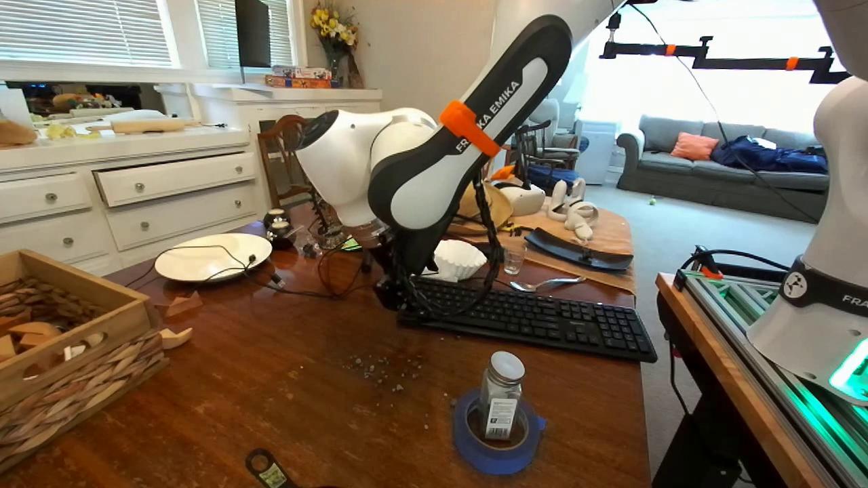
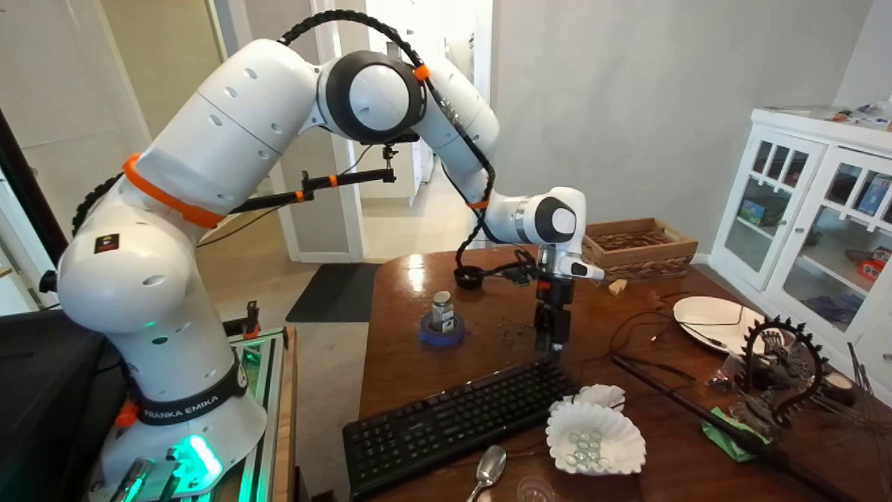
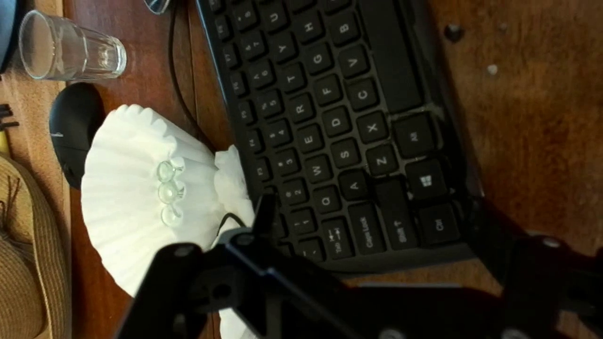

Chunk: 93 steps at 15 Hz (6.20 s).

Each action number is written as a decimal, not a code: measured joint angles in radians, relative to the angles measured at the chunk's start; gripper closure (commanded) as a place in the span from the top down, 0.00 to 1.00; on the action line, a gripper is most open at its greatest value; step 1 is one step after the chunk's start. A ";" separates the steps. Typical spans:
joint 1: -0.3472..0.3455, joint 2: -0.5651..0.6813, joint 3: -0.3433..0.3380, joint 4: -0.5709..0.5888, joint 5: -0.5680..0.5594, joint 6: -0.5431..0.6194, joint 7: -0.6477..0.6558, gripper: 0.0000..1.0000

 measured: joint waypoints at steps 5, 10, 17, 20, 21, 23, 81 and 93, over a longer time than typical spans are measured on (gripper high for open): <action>-0.012 -0.055 0.003 -0.094 -0.002 0.096 -0.090 1.00; -0.011 -0.069 0.001 -0.110 -0.005 0.115 -0.100 1.00; -0.055 -0.244 -0.024 -0.375 -0.019 0.279 -0.233 1.00; -0.083 -0.353 -0.045 -0.539 -0.074 0.297 -0.300 1.00; -0.094 -0.391 -0.050 -0.592 -0.097 0.300 -0.322 1.00; -0.114 -0.465 -0.062 -0.696 -0.178 0.308 -0.366 1.00; -0.202 -0.466 0.198 -1.163 -0.994 0.717 -0.113 1.00; -0.194 -0.482 0.149 -1.149 -0.995 0.516 0.188 1.00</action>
